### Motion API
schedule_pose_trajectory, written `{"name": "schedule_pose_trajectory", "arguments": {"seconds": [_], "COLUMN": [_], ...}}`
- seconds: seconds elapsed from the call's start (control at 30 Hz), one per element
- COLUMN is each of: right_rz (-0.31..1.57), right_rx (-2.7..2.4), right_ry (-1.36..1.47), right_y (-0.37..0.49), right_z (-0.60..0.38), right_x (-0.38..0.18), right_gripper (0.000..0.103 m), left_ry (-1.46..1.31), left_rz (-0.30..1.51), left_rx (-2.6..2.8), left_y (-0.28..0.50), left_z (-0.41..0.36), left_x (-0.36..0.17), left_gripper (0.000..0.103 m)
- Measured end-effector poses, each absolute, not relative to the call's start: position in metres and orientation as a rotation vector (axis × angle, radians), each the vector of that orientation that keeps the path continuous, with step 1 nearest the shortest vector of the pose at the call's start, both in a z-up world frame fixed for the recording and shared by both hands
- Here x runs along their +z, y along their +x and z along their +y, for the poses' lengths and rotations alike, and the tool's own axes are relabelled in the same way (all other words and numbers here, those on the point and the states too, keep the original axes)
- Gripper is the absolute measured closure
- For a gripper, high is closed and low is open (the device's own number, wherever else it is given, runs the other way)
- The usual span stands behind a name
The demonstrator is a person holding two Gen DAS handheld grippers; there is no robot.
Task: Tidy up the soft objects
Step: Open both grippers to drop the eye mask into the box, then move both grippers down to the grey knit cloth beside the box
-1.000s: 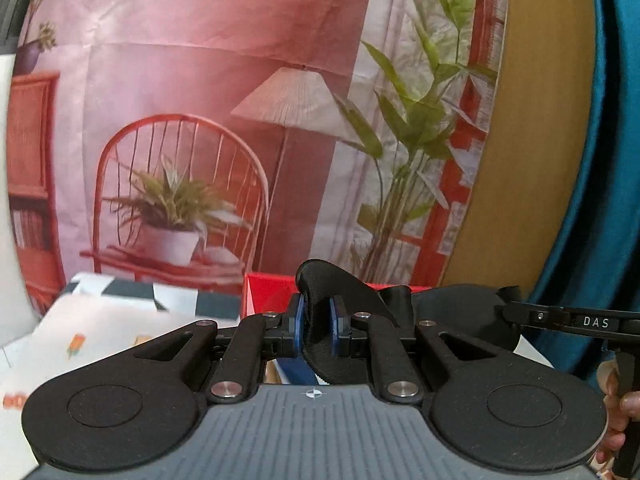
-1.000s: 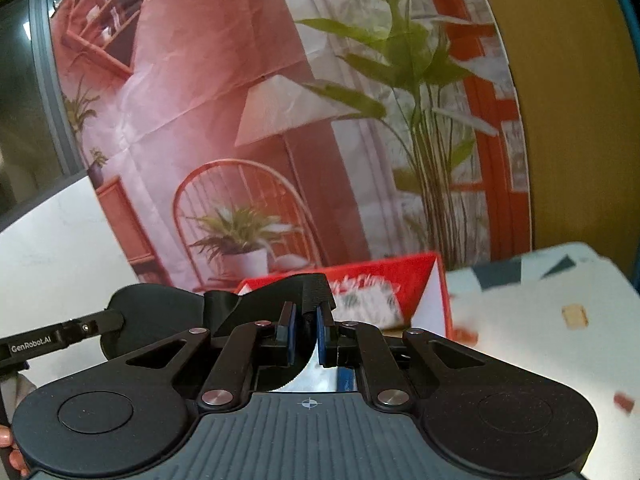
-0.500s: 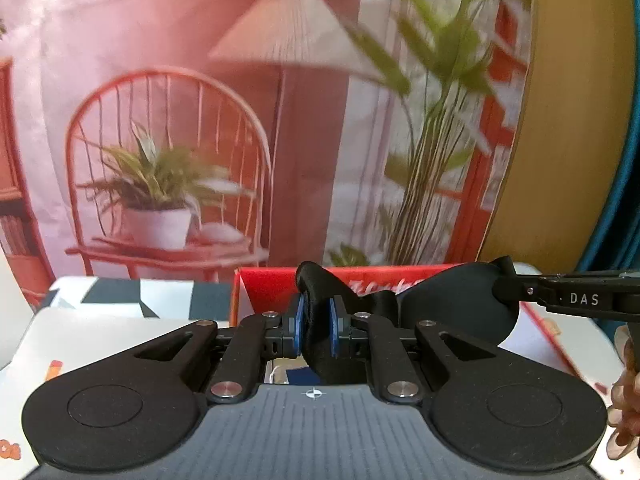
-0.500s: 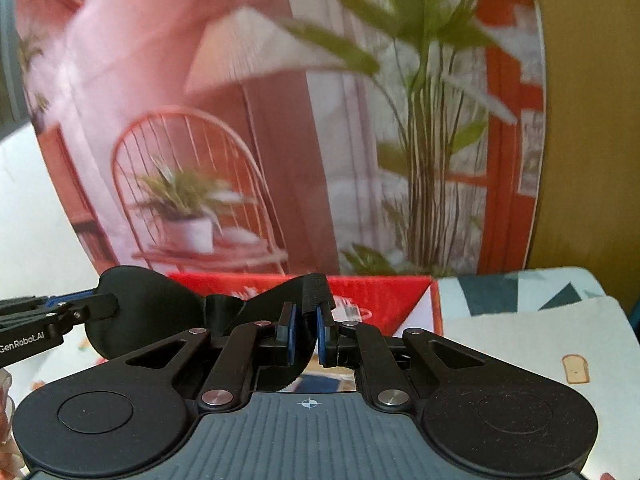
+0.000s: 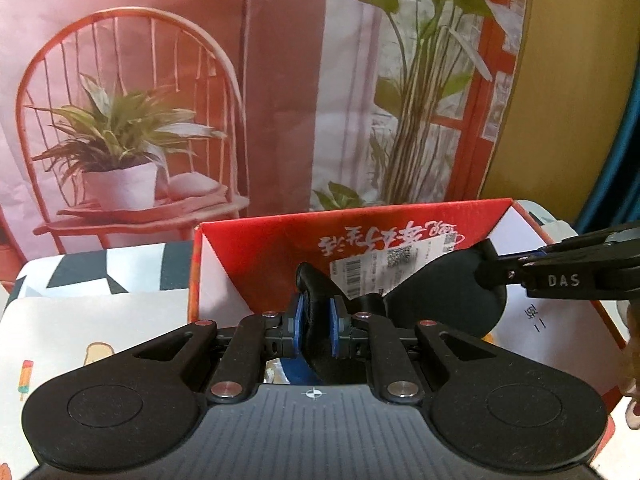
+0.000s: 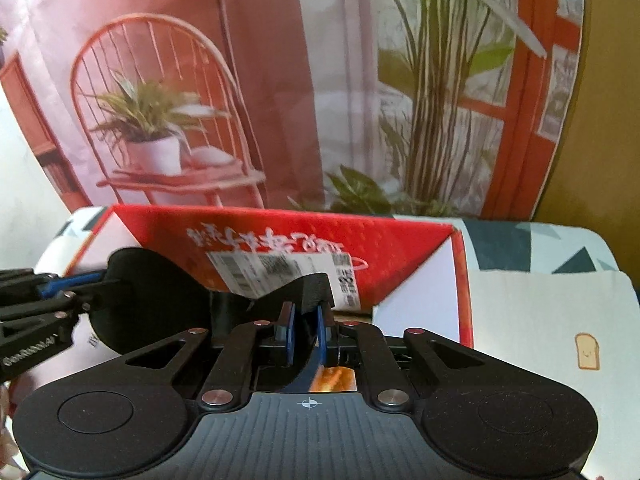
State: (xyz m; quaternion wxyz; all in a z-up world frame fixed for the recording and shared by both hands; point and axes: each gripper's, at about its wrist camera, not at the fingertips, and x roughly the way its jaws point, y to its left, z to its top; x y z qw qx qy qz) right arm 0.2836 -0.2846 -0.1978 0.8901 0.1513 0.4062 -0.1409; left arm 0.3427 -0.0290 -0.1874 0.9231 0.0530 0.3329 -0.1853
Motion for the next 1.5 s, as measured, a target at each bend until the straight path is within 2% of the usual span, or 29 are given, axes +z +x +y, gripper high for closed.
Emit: {"name": "schedule_pose_trajectory", "arguments": {"seconds": [0.07, 0.17, 0.33, 0.4, 0.63, 0.93, 1.2, 1.5], "right_rz": [0.842, 0.823, 0.779, 0.758, 0.664, 0.563, 0.562, 0.659], "right_rx": [-0.301, -0.303, -0.291, -0.276, -0.222, -0.187, -0.197, -0.26], "right_ry": [0.306, 0.311, 0.316, 0.306, 0.321, 0.335, 0.361, 0.349], "right_y": [0.282, 0.275, 0.258, 0.248, 0.2, 0.124, 0.071, 0.033], "right_z": [-0.284, -0.285, -0.281, -0.276, -0.256, -0.226, -0.207, -0.19], "right_x": [-0.198, -0.195, -0.182, -0.176, -0.157, -0.154, -0.178, -0.224], "right_gripper": [0.081, 0.077, 0.062, 0.059, 0.059, 0.059, 0.059, 0.058], "left_ry": [0.109, 0.11, 0.114, 0.109, 0.059, 0.003, -0.037, -0.097], "left_rz": [0.682, 0.672, 0.658, 0.648, 0.642, 0.679, 0.757, 0.845], "left_rx": [-0.396, -0.412, -0.428, -0.431, -0.448, -0.422, -0.383, -0.34], "left_y": [0.341, 0.337, 0.322, 0.312, 0.26, 0.186, 0.149, 0.137], "left_z": [-0.028, -0.026, -0.02, -0.016, 0.003, 0.036, 0.053, 0.065], "left_x": [-0.185, -0.179, -0.167, -0.162, -0.155, -0.179, -0.221, -0.259], "left_gripper": [0.082, 0.059, 0.054, 0.053, 0.053, 0.053, 0.053, 0.053]}}
